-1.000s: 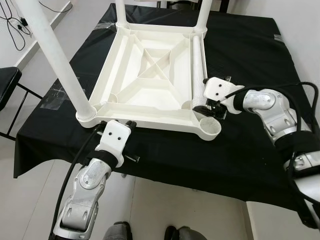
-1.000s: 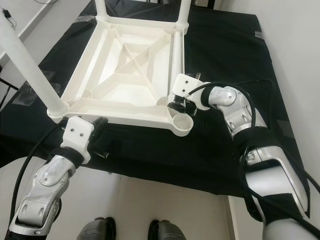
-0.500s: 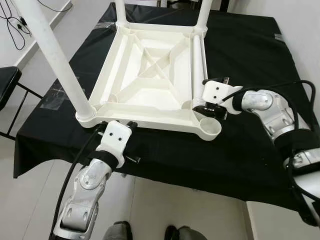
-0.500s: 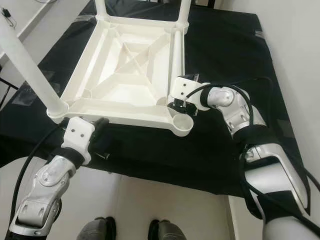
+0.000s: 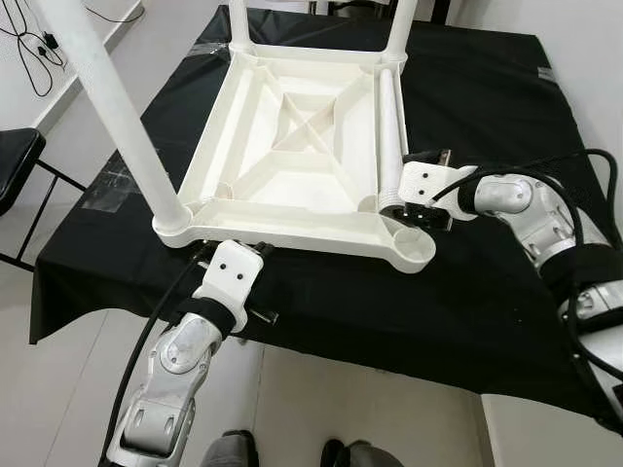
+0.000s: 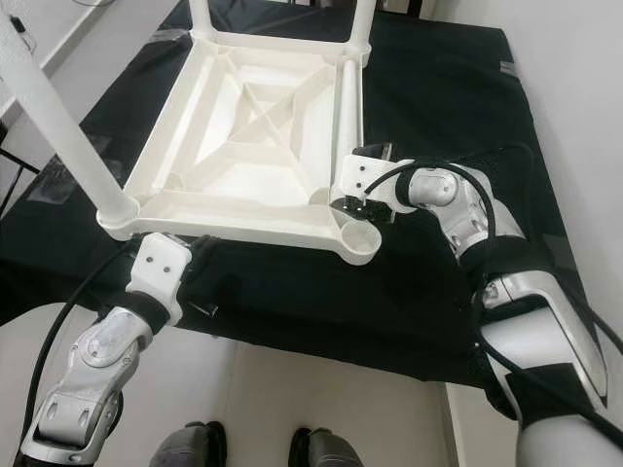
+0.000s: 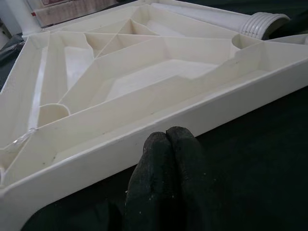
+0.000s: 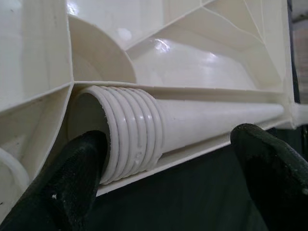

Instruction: Building children table

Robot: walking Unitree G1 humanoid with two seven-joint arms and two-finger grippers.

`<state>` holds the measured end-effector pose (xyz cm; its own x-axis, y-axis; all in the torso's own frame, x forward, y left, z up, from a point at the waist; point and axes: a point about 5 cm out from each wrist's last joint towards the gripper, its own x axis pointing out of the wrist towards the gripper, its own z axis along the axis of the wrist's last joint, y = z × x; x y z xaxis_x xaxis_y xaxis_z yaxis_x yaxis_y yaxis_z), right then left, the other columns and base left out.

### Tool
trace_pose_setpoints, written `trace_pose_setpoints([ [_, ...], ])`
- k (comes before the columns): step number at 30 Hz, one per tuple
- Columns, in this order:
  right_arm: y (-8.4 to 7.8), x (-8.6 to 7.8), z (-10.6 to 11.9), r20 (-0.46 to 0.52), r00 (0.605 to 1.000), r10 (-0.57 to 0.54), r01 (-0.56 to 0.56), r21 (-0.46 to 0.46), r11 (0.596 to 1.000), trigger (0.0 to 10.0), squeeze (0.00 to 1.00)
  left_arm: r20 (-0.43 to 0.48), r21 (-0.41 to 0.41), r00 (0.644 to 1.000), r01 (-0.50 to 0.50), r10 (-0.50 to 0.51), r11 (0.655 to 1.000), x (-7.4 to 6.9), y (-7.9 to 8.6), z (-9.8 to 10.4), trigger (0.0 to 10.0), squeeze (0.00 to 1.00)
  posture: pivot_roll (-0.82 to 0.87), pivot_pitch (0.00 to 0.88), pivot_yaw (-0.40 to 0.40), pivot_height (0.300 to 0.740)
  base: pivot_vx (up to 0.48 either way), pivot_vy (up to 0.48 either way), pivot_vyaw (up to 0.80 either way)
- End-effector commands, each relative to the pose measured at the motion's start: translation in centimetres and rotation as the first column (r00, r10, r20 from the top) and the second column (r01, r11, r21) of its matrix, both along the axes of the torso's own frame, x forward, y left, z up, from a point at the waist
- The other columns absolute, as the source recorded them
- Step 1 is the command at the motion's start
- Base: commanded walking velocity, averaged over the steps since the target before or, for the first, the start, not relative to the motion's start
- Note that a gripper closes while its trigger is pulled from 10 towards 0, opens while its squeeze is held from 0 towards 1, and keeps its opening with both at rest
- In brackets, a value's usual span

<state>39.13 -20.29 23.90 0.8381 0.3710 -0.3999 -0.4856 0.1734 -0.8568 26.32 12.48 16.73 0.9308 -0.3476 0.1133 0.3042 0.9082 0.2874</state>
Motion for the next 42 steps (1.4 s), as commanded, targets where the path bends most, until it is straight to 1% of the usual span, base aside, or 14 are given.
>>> trace_pose_setpoints([
  [1,-1.0,0.1,-0.5,0.002,0.998,-0.065,0.065,-0.017,0.998,10.0,0.0,-0.011,0.006,1.0,0.014,-0.014,1.0,-0.4,-0.1,-0.2,10.0,0.0,0.08,0.21,-0.099,0.74,0.0,0.0,0.0],
  [2,-0.5,0.2,-1.1,0.009,0.995,-0.096,0.096,0.035,0.995,10.0,0.0,-0.011,0.007,1.0,0.014,-0.014,1.0,-0.4,-0.1,-0.2,10.0,0.0,0.08,0.212,-0.099,0.74,0.0,0.0,0.0],
  [3,-0.5,0.2,-1.1,0.009,0.995,-0.096,0.096,0.035,0.995,10.0,0.0,-0.011,0.007,1.0,0.014,-0.014,1.0,-0.4,-0.1,-0.2,10.0,0.0,0.08,0.212,-0.099,0.74,0.0,0.0,0.0],
  [4,0.0,0.3,-1.9,0.011,0.991,-0.136,0.135,0.091,0.987,10.0,0.0,-0.01,0.007,1.0,0.013,-0.013,1.0,-0.4,-0.1,-0.2,10.0,0.0,0.08,0.212,-0.099,0.74,0.0,0.0,0.0],
  [5,0.0,0.3,-1.9,0.011,0.991,-0.136,0.135,0.091,0.987,10.0,0.0,-0.01,0.007,1.0,0.013,-0.013,1.0,-0.4,-0.1,-0.2,10.0,0.0,0.08,0.212,-0.099,0.74,0.0,0.0,0.0],
  [8,1.0,0.4,-3.1,0.024,0.976,-0.215,0.208,0.175,0.962,10.0,0.0,-0.008,0.008,1.0,0.008,-0.008,1.0,-0.4,0.1,-0.1,10.0,0.0,0.08,0.216,-0.101,0.74,0.0,0.0,0.0],
  [11,1.2,0.4,-3.3,0.031,0.973,-0.227,0.218,0.186,0.958,10.0,0.0,-0.008,0.008,1.0,0.007,-0.007,1.0,-0.4,0.1,-0.1,10.0,0.0,0.08,0.216,-0.101,0.74,0.0,0.0,0.0],
  [13,2.1,0.4,-3.4,0.079,0.966,-0.246,0.222,0.233,0.947,10.0,0.0,-0.007,0.008,1.0,0.005,-0.005,1.0,-0.4,0.2,-0.1,10.0,0.0,0.08,0.218,-0.102,0.74,0.0,0.0,0.0],
  [16,2.4,0.4,-3.4,0.099,0.964,-0.248,0.217,0.249,0.944,10.0,0.0,-0.007,0.008,1.0,0.005,-0.005,1.0,-0.4,0.2,-0.1,10.0,0.0,0.08,0.218,-0.102,0.74,0.0,0.0,0.0],
  [17,3.6,0.3,-3.3,0.158,0.955,-0.251,0.196,0.299,0.934,0.0,0.0,-0.007,0.008,1.0,0.004,-0.004,1.0,-0.3,0.2,0.0,10.0,0.0,0.08,0.22,-0.106,0.74,0.0,0.0,0.0],
  [23,5.0,0.1,-2.9,0.242,0.93,-0.276,0.176,0.365,0.914,0.0,0.0,-0.003,0.007,1.0,-0.003,0.003,1.0,-0.3,0.3,0.1,10.0,0.0,0.08,0.22,-0.107,0.74,0.0,0.0,0.0],
  [29,5.3,-0.2,-2.8,0.283,0.912,-0.296,0.177,0.381,0.908,0.0,0.0,0.0,0.006,1.0,-0.008,0.008,1.0,-0.3,0.4,0.2,10.0,0.0,0.08,0.22,-0.109,0.74,0.0,0.0,0.0],
  [41,5.2,-0.6,-2.3,0.324,0.883,-0.34,0.166,0.463,0.871,0.0,0.0,0.004,-0.002,1.0,-0.002,0.002,1.0,-0.1,0.3,0.5,10.0,0.0,0.07,0.219,-0.105,0.74,0.0,0.0,0.0],
  [42,4.6,-0.5,-1.5,0.335,0.868,-0.366,0.155,0.517,0.842,0.0,0.0,0.01,-0.006,1.0,0.004,-0.004,1.0,-0.1,0.2,0.7,10.0,0.0,0.07,0.218,-0.105,0.74,0.0,0.0,0.0],
])
